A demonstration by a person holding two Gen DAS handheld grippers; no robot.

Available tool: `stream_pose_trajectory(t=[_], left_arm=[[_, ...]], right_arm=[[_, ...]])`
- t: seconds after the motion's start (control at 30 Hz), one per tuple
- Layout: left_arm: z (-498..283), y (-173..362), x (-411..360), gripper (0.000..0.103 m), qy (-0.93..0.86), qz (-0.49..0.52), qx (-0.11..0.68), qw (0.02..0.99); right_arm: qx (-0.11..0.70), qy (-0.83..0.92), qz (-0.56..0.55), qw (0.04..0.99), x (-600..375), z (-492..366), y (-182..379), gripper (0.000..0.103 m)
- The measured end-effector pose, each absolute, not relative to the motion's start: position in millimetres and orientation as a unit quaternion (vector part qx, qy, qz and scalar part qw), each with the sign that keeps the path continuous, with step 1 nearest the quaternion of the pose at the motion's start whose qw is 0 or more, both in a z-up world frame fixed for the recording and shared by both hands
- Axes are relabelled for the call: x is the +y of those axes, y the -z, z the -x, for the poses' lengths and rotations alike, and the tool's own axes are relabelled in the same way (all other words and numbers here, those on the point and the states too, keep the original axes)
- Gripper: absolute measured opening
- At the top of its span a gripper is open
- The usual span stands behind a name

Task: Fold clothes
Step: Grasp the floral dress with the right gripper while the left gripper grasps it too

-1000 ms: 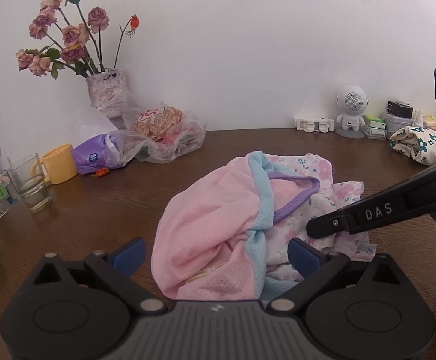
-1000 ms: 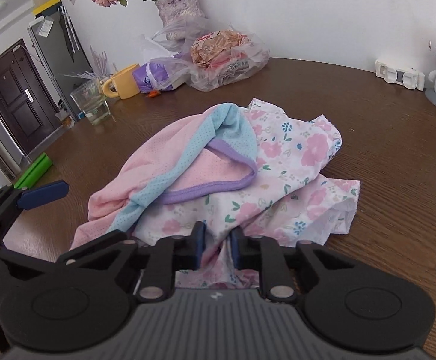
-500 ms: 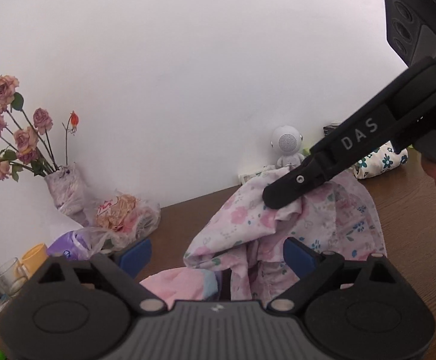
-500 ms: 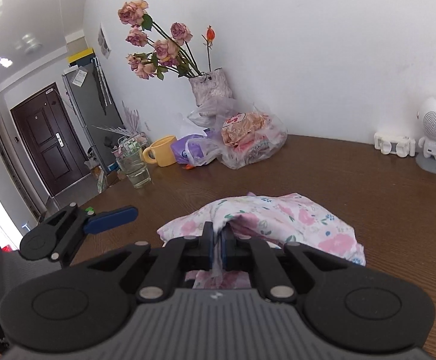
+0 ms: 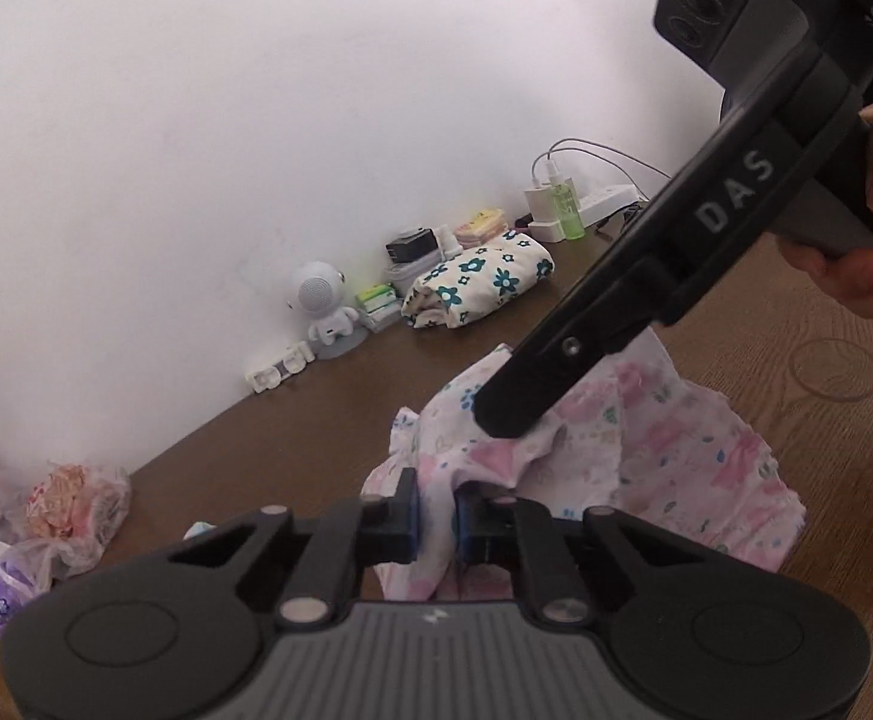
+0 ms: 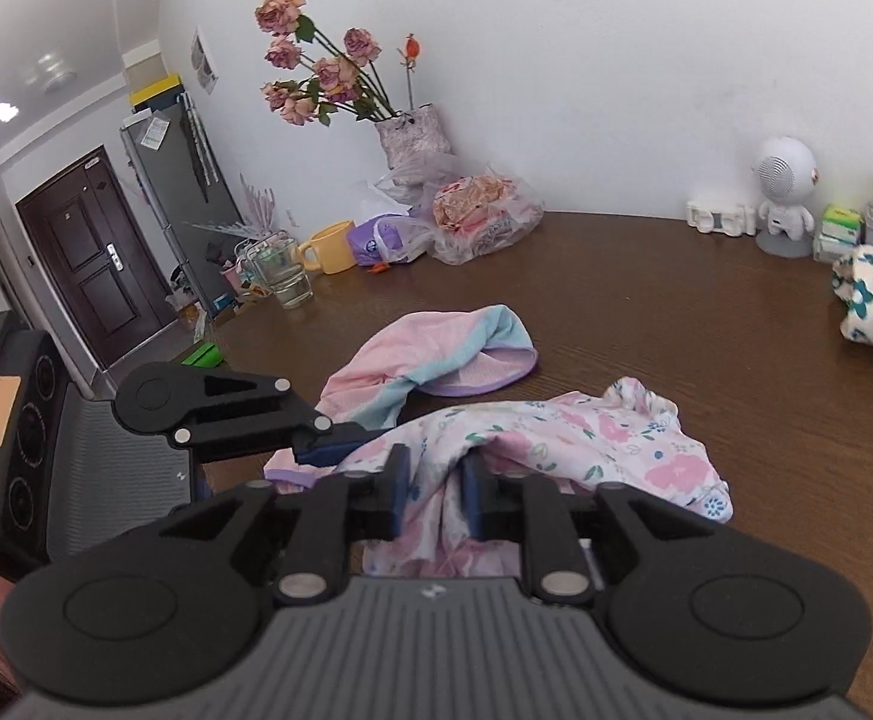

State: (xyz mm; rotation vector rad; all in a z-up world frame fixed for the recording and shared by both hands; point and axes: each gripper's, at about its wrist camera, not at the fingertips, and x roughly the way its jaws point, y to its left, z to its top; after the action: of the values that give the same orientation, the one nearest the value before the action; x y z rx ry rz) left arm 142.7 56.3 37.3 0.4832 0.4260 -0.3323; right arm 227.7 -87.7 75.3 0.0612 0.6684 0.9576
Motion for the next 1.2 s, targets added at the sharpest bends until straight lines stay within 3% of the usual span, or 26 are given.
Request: stream_pose_trajectory(t=[0.03, 0.07, 0.23, 0.5, 0.57, 0.6, 0.63, 0.93, 1.1, 1.2], left_arm=[[-143, -37, 57, 0.009, 0.162, -0.224, 0.216, 0.937], [-143, -36, 58, 0.009, 0.162, -0.210, 0.223, 0.938], [-153, -40, 76, 0.008, 0.166, -0.103, 0.263, 0.945], [-156, -52, 79, 0.008, 0.153, -0.073, 0.273, 0.947], [-155, -56, 79, 0.007, 0.149, -0.064, 0.268, 0.949], [-154, -58, 80, 0.007, 0.147, -0.059, 0.266, 0.951], [-152, -62, 84, 0.006, 0.144, -0.048, 0.262, 0.953], [-133, -91, 139, 0.004, 0.076, 0.126, 0.215, 0.965], [-117, -54, 145, 0.004, 0.026, 0.124, 0.278, 0.952], [-111, -39, 140, 0.017, 0.025, 0.102, 0.304, 0.947]], right_arm=[[0.319, -0.445, -0.035, 0.836, -95, -224, -72, 0.052], [0.316, -0.435, -0.030, 0.842, -102, -218, -69, 0.053], [0.330, -0.406, -0.019, 0.852, -131, -195, -48, 0.054], [0.327, -0.342, 0.072, 0.878, -109, -190, -6, 0.058], [0.331, -0.337, 0.067, 0.879, -104, -196, 1, 0.041], [0.329, -0.338, 0.061, 0.880, -105, -197, 0, 0.012], [0.328, -0.339, 0.056, 0.880, -106, -198, -1, 0.005], [0.256, -0.305, 0.027, 0.917, -165, -193, -55, 0.002], [0.277, -0.268, 0.015, 0.923, -223, -181, -61, 0.002], [0.316, -0.237, 0.020, 0.918, -249, -177, -46, 0.007]])
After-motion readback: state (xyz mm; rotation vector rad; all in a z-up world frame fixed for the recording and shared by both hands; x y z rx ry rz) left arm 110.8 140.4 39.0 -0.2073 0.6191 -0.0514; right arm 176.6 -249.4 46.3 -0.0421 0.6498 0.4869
